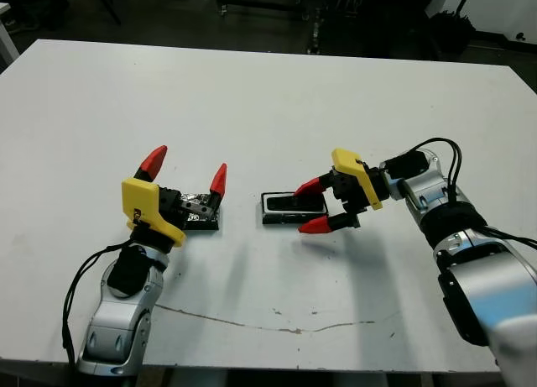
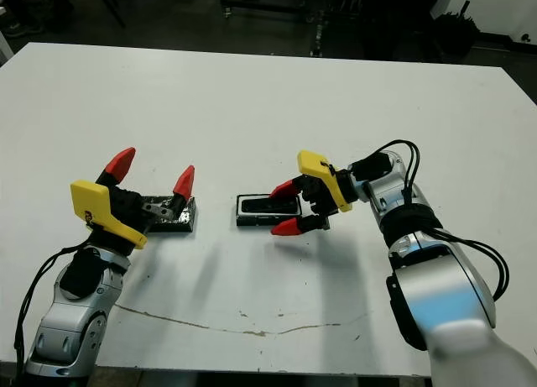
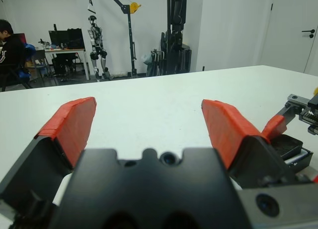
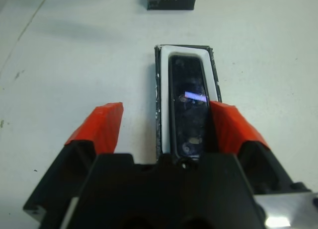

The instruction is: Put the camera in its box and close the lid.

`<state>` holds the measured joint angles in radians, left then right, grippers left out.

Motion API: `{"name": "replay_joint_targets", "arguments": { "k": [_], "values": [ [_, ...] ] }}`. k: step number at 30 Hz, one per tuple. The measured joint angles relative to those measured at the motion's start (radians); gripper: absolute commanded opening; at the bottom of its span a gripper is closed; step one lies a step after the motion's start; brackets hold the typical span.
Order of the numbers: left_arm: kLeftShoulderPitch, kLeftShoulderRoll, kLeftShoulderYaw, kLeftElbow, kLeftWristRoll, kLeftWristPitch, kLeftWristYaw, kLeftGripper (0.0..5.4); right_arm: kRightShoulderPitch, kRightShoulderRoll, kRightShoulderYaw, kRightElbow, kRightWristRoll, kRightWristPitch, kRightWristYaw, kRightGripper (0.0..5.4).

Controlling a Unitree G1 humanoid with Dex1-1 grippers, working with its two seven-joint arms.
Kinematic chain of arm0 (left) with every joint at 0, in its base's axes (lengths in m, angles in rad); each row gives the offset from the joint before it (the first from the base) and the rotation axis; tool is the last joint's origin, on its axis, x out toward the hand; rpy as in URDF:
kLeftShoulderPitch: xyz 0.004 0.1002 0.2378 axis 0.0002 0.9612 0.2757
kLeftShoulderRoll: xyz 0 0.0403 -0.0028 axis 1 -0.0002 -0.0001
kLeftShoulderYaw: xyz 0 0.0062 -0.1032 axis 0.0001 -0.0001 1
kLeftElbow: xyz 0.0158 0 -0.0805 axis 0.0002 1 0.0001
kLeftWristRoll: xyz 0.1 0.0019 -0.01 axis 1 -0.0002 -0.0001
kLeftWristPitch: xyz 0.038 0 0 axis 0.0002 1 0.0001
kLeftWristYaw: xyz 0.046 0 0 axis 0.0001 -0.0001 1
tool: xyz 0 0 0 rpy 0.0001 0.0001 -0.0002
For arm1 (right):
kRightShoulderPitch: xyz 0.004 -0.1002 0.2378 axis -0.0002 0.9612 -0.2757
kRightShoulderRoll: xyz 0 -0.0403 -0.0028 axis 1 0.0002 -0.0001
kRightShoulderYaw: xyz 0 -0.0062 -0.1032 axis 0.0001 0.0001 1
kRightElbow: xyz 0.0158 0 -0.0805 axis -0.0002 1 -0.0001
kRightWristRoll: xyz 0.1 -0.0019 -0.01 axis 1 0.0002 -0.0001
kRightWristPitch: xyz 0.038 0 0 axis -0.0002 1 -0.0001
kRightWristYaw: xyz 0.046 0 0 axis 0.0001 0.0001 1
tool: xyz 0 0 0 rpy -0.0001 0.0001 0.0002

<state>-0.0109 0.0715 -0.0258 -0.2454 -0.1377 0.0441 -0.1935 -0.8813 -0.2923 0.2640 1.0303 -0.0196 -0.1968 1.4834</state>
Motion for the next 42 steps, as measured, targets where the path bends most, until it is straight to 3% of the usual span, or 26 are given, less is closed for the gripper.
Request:
{"name": "replay_joint_targets", "arguments": {
  "k": [6,15,20,25,30,36,42],
  "values": [
    [0.003,0.000,0.002,0.001,-0.005,0.000,-0.004,5.40,0.041,-0.088,-0.070,-0.083,0.035,0.059,-0.012,5.39],
    [0.003,0.001,0.001,0.001,-0.006,0.000,-0.004,5.40,0.051,-0.191,-0.160,-0.300,0.145,0.264,0.029,5.39],
    [0.003,0.001,0.000,0.001,-0.008,0.000,-0.004,5.40,0.090,-0.241,-0.196,-0.434,0.194,0.312,0.013,5.39],
    [0.002,0.004,0.001,0.002,-0.009,0.000,-0.011,5.40,0.190,-0.248,-0.283,-0.631,0.267,0.428,-0.156,5.39],
    [-0.020,0.075,0.016,0.004,-0.015,0.015,-0.081,5.40,0.427,-0.189,-0.396,-0.944,0.315,0.493,-0.486,4.79],
    [-0.136,0.323,0.081,0.056,-0.062,0.024,-0.334,5.40,0.745,-0.093,-0.459,-1.230,0.321,0.502,-0.759,3.99],
    [-0.311,0.557,0.099,0.164,-0.074,0.021,-0.583,5.40,0.958,-0.024,-0.504,-1.360,0.396,0.409,-0.818,3.08]
  ]
}}
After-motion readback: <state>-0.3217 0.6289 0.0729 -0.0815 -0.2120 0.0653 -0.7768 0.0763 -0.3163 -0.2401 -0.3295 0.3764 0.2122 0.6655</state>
